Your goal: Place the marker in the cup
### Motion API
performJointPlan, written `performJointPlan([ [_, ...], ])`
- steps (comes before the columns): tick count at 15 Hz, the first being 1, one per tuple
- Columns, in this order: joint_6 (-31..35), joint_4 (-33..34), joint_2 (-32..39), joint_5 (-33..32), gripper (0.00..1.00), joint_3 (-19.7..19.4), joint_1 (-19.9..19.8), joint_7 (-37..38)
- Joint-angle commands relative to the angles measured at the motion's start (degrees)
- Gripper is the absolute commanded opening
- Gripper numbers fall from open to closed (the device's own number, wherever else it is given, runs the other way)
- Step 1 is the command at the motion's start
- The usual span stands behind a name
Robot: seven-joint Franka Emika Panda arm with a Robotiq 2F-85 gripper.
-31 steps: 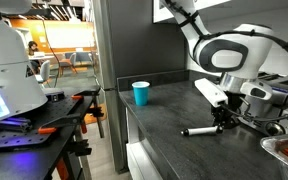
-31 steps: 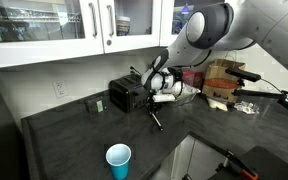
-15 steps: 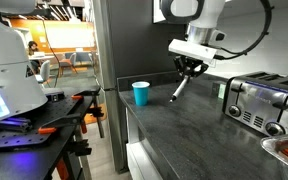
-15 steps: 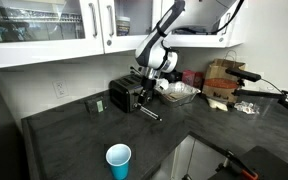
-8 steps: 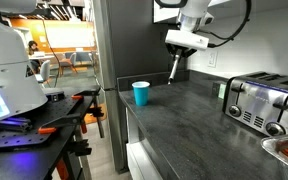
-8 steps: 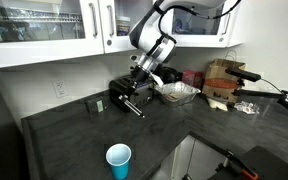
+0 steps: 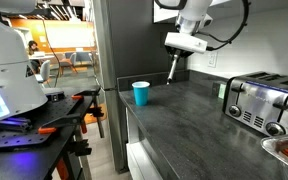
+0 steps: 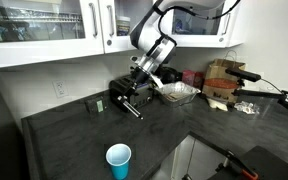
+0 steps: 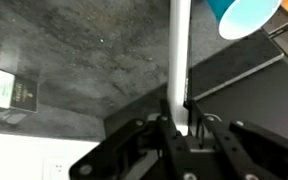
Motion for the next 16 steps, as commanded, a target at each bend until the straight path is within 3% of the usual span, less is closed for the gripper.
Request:
performJointPlan([
  [1,-9.14,1.21,-0.27,11.65,0.06,-3.29,2.45,-13.58],
  [3,-16.46,1.02,-0.91,16.20,0.06,-6.80,4.48,-20.25],
  [9,-38.69,1.80,0.67,14.57,0.06,-18.47,10.27,-36.23],
  [16,-54.19,8.10,8.48,11.32,0.06,-21.16,17.46,-46.98],
])
